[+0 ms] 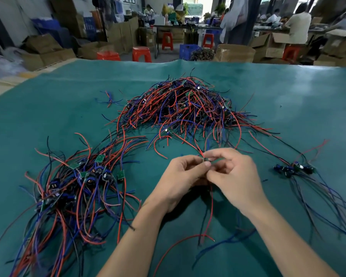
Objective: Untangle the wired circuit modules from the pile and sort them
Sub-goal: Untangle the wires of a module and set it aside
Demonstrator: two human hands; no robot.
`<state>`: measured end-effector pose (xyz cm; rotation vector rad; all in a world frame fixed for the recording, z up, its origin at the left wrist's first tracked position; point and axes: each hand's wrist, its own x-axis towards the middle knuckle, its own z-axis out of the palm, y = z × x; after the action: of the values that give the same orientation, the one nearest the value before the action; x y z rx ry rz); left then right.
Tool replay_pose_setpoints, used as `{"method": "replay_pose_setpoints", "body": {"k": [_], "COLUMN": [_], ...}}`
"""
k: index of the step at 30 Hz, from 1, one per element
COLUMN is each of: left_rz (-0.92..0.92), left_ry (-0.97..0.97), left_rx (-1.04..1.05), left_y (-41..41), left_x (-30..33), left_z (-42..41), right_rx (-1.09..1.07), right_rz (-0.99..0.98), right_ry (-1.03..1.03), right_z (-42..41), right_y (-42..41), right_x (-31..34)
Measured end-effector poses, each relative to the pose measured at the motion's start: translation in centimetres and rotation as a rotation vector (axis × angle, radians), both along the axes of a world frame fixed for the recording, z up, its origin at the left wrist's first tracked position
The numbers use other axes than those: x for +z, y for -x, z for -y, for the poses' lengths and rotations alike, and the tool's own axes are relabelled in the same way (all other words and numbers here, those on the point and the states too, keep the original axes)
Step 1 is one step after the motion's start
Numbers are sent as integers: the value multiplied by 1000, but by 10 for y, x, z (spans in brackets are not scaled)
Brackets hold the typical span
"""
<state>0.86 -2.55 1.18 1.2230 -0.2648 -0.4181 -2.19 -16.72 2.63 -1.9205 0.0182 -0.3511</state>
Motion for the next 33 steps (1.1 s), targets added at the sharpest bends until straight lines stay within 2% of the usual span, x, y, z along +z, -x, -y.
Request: {"method": "replay_pose_setpoints", "body": {"k": [4, 8, 13, 15, 20, 27, 30, 33], "left_rz": [19, 42, 95, 93, 113, 62, 58, 74], "left_ry": [14, -23, -55, -67, -54, -15, -34, -70], "left_rx": [7, -20, -137, -162, -190, -266, -269, -254], "left_y": [-3, -4, -2, -2, -2, -3, -3, -3], "left_x": [-3, -5, -5, -5, -4, -2, -2, -3], "left_z": [-2, -2, -5, -6, -7, -7, -7, -8], "right_rx": [47, -108, 99, 98, -45, -335, -442, -569], "right_rz": [17, 5, -177, -192, -7, 176, 195, 205], "right_ry": [-206, -273, -503, -557, -407, -365, -395, -554], "right_z": [2, 7, 8, 9, 11, 43, 55, 66], "right_y": [-2, -5, -4, -3, -4, -15, -17, -16], "right_x": [-1, -3, 0, 3, 4, 6, 7, 9]}}
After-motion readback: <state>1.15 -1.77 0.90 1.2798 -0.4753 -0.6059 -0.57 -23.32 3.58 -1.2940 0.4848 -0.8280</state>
